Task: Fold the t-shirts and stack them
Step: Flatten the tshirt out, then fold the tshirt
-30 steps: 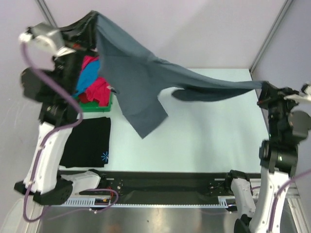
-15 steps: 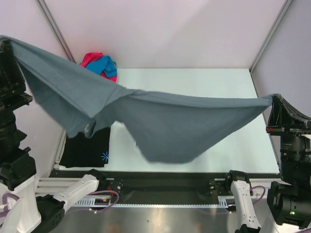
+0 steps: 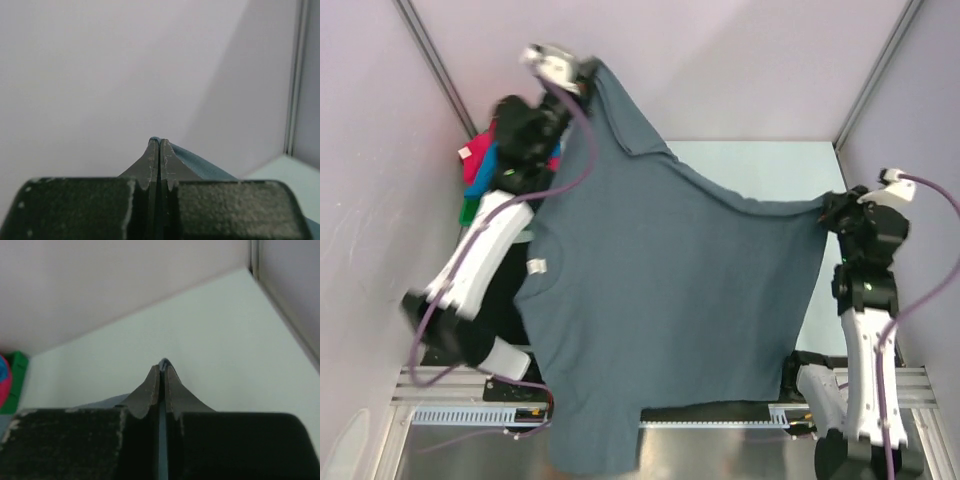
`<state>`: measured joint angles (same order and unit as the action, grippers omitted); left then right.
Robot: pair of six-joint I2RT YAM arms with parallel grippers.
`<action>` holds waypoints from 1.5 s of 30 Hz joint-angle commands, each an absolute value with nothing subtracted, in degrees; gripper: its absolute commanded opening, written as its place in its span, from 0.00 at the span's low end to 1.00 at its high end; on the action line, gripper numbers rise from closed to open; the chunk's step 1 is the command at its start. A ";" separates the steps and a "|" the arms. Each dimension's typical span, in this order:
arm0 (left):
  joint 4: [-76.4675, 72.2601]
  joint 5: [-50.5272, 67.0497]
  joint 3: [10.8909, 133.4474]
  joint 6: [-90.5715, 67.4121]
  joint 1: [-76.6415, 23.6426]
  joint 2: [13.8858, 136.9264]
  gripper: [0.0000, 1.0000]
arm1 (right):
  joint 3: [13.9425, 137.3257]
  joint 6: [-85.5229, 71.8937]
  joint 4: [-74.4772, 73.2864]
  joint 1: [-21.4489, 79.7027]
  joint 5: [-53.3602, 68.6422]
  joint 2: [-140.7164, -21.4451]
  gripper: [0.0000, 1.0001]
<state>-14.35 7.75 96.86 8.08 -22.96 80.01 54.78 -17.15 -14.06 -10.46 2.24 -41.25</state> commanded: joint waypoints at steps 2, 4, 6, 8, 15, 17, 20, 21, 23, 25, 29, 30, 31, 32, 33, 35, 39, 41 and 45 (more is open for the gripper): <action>-24.24 8.79 90.63 6.86 -20.13 89.27 0.00 | 46.16 -19.77 3.72 -10.81 -2.11 -48.13 0.00; -27.68 9.57 91.40 4.93 -19.43 97.44 0.00 | 42.73 -20.65 7.19 -11.07 -2.89 -52.36 0.02; -29.35 10.45 94.29 3.00 -18.99 106.72 0.00 | 41.14 -20.74 13.61 -11.16 -2.99 -59.56 0.03; -30.67 10.72 97.28 1.33 -18.81 113.00 0.00 | 40.43 -19.69 19.21 -11.34 -3.25 -64.84 0.03; -25.49 15.55 119.44 -8.25 -18.11 137.97 0.00 | 51.48 -20.48 23.04 -16.60 3.50 -97.01 0.00; -26.54 15.47 118.66 -10.19 -18.02 138.34 0.00 | 55.01 -20.31 21.98 -16.79 5.26 -100.70 0.00; -27.33 14.94 114.97 -11.16 -17.84 136.76 0.00 | 57.56 -20.39 19.43 -16.79 6.24 -102.21 0.00; -27.25 14.85 113.83 -11.42 -17.75 134.67 0.00 | 57.92 -20.56 18.12 -16.87 6.41 -102.22 0.00; -28.03 14.42 108.93 -12.13 -17.49 132.11 0.00 | 58.01 -20.74 17.23 -16.87 6.24 -101.87 0.00; -27.87 13.45 105.66 -13.00 -17.40 127.65 0.00 | 58.44 -21.44 14.08 -16.96 5.98 -101.08 0.00; -23.92 13.53 98.20 -16.25 -16.70 120.44 0.00 | 59.76 -22.67 8.10 -16.96 6.51 -99.41 0.00; -23.30 13.54 96.35 -17.13 -16.61 118.93 0.00 | 59.59 -22.94 6.08 -17.05 6.33 -98.80 0.00; -23.29 13.97 92.76 -18.70 -16.52 117.09 0.00 | 59.50 -22.94 5.19 -17.05 6.15 -97.48 0.00; -22.86 14.41 91.16 -19.42 -16.52 114.37 0.00 | 59.50 -22.94 2.66 -17.05 5.72 -97.04 0.00; -20.85 14.33 89.84 -20.21 -16.52 112.87 0.00 | 60.20 -22.68 0.98 -17.05 5.28 -96.68 0.00; -18.91 14.50 86.32 -22.32 -16.44 110.40 0.00 | 60.47 -22.24 -2.52 -17.14 4.66 -95.63 0.00; -12.59 12.48 81.31 -24.69 -16.09 104.17 0.00 | 59.68 -22.06 -7.46 -17.75 4.57 -92.91 0.00; -10.91 13.36 79.12 -27.67 -15.21 102.84 0.00 | 59.50 -21.89 -8.69 -17.93 3.61 -91.68 0.00; -9.85 17.31 74.19 -31.46 -14.85 99.67 0.00 | 60.03 -21.71 -12.56 -18.46 3.17 -89.92 0.00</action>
